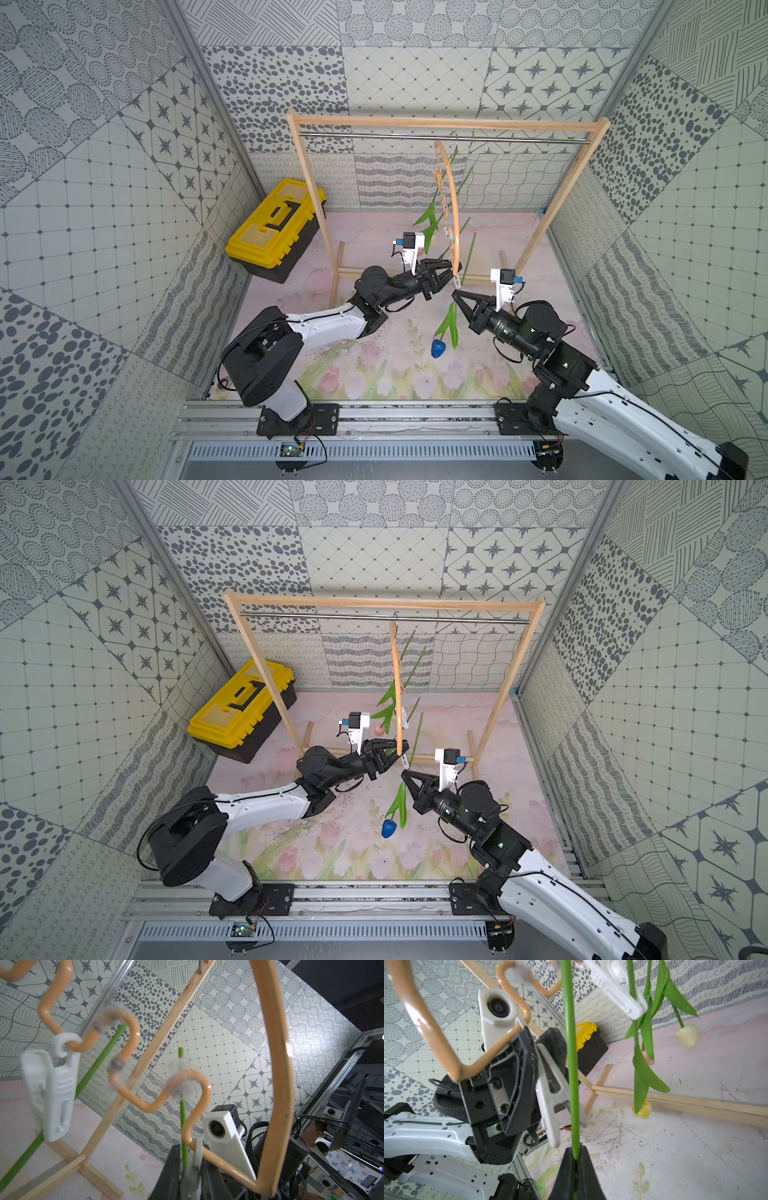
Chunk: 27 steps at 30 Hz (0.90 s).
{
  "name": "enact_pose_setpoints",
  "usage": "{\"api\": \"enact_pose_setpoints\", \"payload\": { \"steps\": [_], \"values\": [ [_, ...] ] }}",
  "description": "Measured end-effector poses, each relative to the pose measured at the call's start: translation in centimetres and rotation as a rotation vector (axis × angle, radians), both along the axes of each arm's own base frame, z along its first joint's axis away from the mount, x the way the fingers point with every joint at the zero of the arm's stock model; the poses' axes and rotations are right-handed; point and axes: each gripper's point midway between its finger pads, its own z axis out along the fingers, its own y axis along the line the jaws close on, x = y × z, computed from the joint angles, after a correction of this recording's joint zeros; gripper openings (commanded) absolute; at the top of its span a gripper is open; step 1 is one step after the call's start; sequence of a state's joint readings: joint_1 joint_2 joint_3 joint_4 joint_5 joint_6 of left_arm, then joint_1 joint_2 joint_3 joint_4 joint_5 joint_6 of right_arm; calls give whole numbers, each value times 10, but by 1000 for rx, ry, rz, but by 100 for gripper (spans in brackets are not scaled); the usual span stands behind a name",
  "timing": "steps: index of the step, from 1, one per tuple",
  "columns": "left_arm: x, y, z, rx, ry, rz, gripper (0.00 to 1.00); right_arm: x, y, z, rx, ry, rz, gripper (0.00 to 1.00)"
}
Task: Dry the flowers on a clothes hanger
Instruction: Clamp the flower onto the hanger.
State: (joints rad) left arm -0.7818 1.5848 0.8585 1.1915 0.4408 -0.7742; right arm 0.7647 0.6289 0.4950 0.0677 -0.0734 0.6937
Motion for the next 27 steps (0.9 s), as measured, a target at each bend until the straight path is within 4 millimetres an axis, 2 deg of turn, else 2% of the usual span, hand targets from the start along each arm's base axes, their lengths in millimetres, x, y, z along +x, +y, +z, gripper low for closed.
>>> {"api": "enact_pose_setpoints", "payload": {
  "steps": [9, 17, 18, 20, 21, 24, 27],
  "values": [
    [5, 1, -5, -6, 11, 21, 0, 5, 12, -7, -21, 23, 28, 0],
    [6, 2, -4, -16, 10, 30, 0, 5, 13, -5, -19, 15, 34, 0],
    [6, 2, -4, -16, 10, 31, 3, 5, 13, -5, -19, 16, 34, 0],
    [6, 2, -4, -16, 11, 31, 27, 5, 13, -5, -19, 16, 34, 0],
    [6, 2, -4, -17, 11, 32, 33, 5, 13, -5, -19, 16, 34, 0],
    [8, 3, -8, -13, 37, 38, 42, 4, 13, -5, -19, 16, 38, 0],
    [8, 3, -12, -7, 64, 37, 46, 4, 13, -5, -19, 16, 38, 0]
  ]
}}
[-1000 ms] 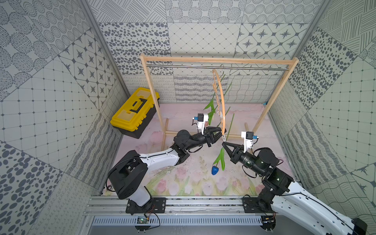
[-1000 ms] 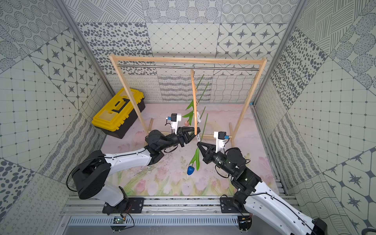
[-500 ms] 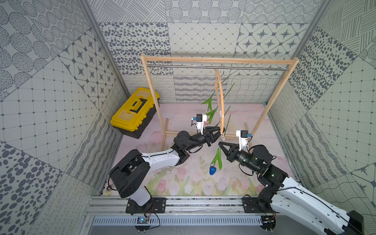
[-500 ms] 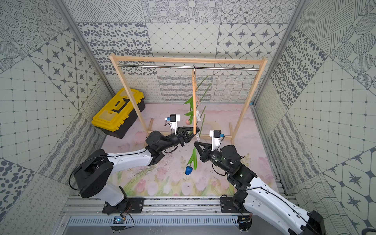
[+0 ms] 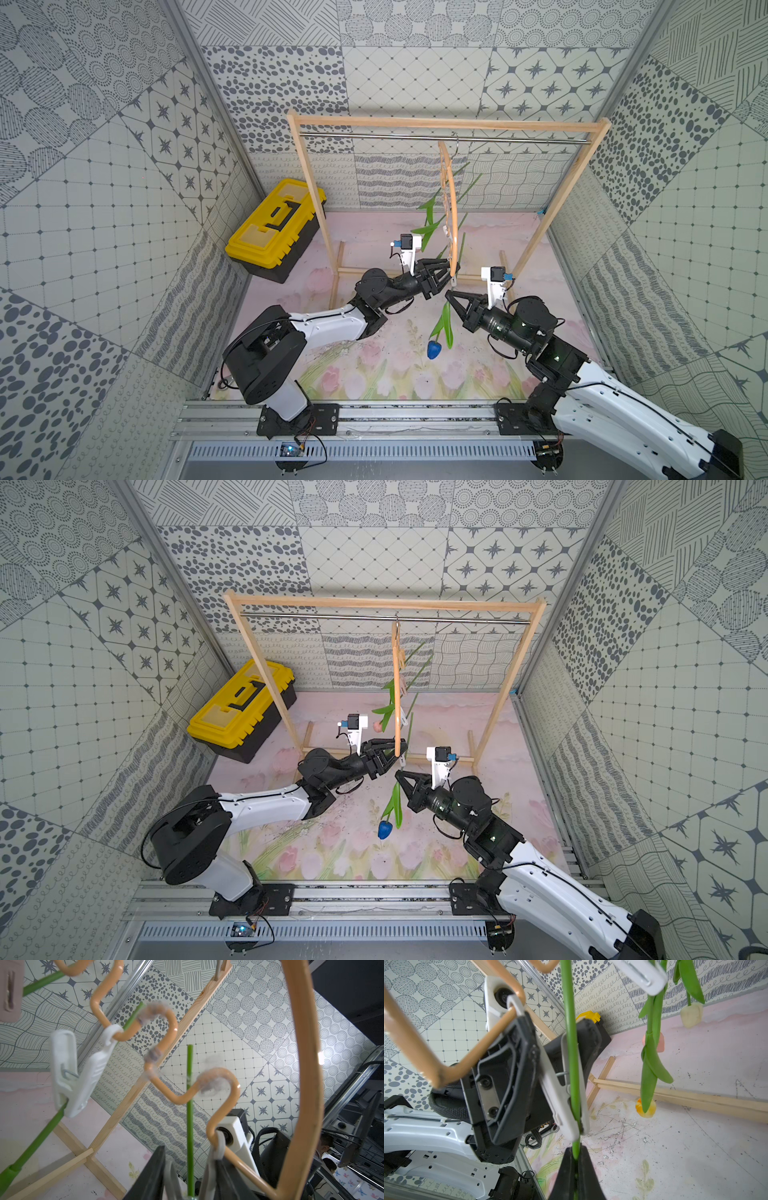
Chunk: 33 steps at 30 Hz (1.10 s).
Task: Dry the flowers on a clothes hanger
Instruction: Clamp the flower onto the hanger, then reset both arms
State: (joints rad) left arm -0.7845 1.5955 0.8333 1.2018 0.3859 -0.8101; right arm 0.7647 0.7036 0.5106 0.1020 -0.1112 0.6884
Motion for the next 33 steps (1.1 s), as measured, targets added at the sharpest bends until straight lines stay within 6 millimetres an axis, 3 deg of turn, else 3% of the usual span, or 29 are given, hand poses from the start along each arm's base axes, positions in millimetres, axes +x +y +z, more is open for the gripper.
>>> {"api": "enact_pose_setpoints", "payload": {
  "steps": [6, 8, 14, 18, 23, 28, 30, 33],
  "values": [
    [0, 1, -6, 6, 29, 3, 57, 0, 0, 0, -1, 1, 0, 0],
    [0, 3, -8, 8, 35, 12, 63, 0, 0, -1, -2, 2, -3, 13],
    [-3, 17, -15, 31, 54, 55, 67, 0, -11, -13, -51, 34, -45, 66],
    [-6, 35, -14, 66, 56, 112, 74, -1, -35, -14, -121, 50, -129, 75],
    [-6, 64, -12, 151, 63, 245, 78, 1, -79, 5, -238, 52, -301, 85],
    [12, 109, -8, 286, 114, 508, 87, 19, -142, 29, -393, 117, -590, 86],
    [24, 133, -10, 363, 145, 645, 89, 37, -174, 21, -449, 202, -726, 85],
    [53, 180, -23, 513, 228, 875, 91, 56, -225, -10, -472, 373, -890, 87]
  ]
}}
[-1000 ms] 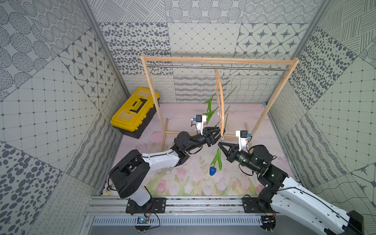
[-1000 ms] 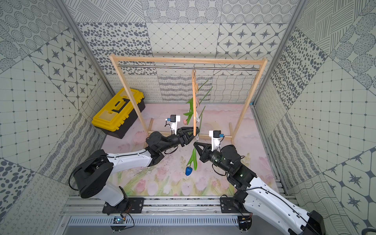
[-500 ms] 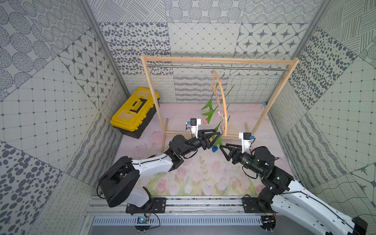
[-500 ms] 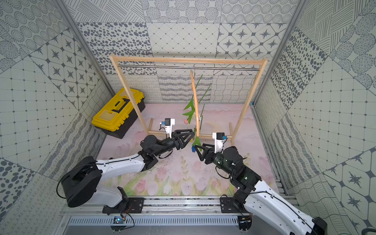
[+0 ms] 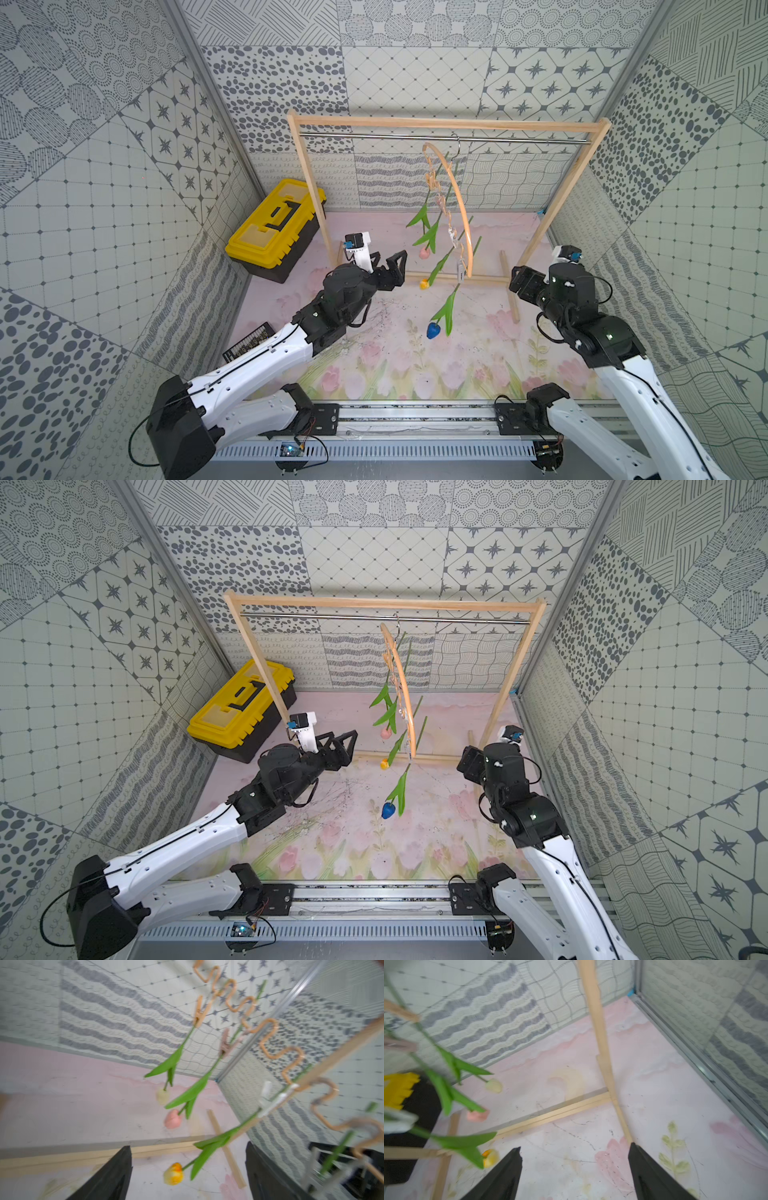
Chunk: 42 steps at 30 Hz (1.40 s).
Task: Dry the flowers on a clothes hanger
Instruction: Reset both arms
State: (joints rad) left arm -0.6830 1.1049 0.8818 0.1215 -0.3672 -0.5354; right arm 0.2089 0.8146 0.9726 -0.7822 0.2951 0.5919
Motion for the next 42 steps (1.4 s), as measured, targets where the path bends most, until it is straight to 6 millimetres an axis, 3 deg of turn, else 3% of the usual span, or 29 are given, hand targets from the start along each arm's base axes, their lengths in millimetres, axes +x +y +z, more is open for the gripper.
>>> {"api": "enact_pose_setpoints", "payload": {
  "steps": [2, 3, 7, 10, 13, 17, 19, 24, 28, 31, 34, 37, 40, 42],
  "values": [
    [17, 34, -12, 90, 64, 143, 93, 5, -28, -21, 20, 49, -115, 90],
    [24, 52, -18, 141, 95, 212, 94, 5, -40, -30, 22, 55, -164, 100],
    [33, 116, -47, 325, 191, 417, 99, 11, -55, -43, 36, -104, -238, 100],
    [25, 162, -63, 413, 234, 542, 100, 8, -70, -60, 32, -246, -321, 100],
    [9, 201, -79, 439, 249, 644, 99, 11, -86, -76, -49, -222, -379, 100],
    [-4, 236, -119, 487, 302, 715, 100, 48, -100, -72, -177, -140, -401, 99],
    [-3, 244, -136, 513, 334, 728, 100, 52, -106, -80, -237, -140, -413, 99],
    [-1, 255, -177, 540, 397, 737, 99, 35, -124, -129, -363, -44, -459, 100],
    [-3, 254, -208, 547, 423, 707, 99, 41, -111, -169, -331, -52, -351, 99],
    [-6, 252, -228, 546, 414, 669, 99, 56, -96, -188, -304, -79, -246, 99],
    [-6, 250, -240, 547, 386, 646, 99, 74, -75, -191, -299, -105, -120, 99],
    [-3, 251, -248, 535, 363, 630, 99, 96, -52, -177, -302, -207, 0, 100],
    [9, 247, -246, 506, 322, 590, 99, 107, -35, -184, -308, -196, 101, 100],
    [16, 243, -249, 492, 301, 552, 99, 118, -27, -177, -308, -218, 150, 100]
  ]
}}
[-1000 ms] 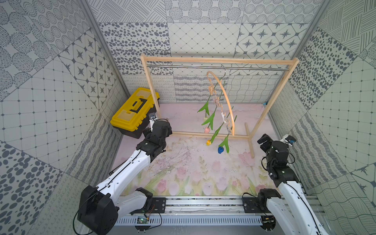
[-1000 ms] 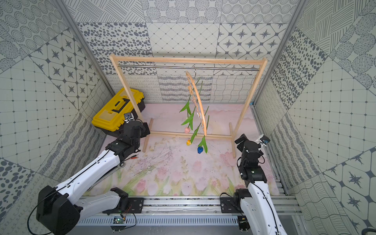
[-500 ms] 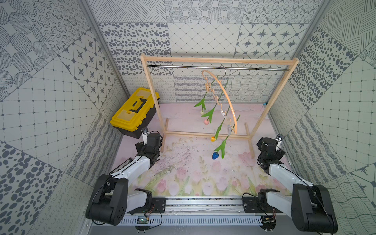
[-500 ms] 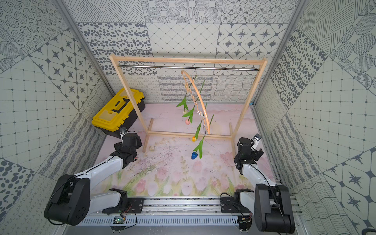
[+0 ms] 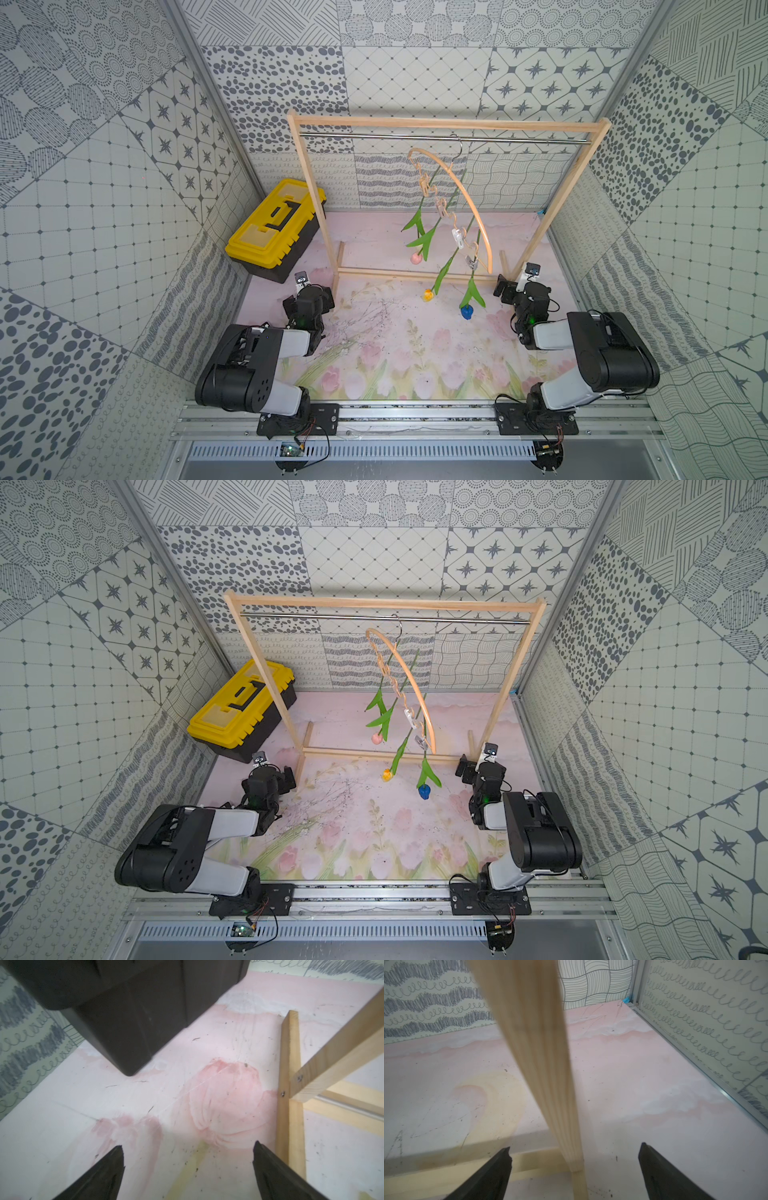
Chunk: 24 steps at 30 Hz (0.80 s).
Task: Dry the flowers on a clothes hanger
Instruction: Reset both arms
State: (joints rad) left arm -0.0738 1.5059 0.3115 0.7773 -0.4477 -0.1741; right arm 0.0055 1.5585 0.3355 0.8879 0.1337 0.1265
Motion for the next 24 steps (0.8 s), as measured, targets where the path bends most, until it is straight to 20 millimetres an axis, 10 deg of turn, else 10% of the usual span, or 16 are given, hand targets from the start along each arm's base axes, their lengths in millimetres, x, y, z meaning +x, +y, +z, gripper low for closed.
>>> {"api": "enact_pose_setpoints", "payload": {
  "steps": [24],
  "values": [
    [39, -34, 16, -36, -75, -223, 99, 9, 14, 6, -39, 2, 75, 100]
  ]
}}
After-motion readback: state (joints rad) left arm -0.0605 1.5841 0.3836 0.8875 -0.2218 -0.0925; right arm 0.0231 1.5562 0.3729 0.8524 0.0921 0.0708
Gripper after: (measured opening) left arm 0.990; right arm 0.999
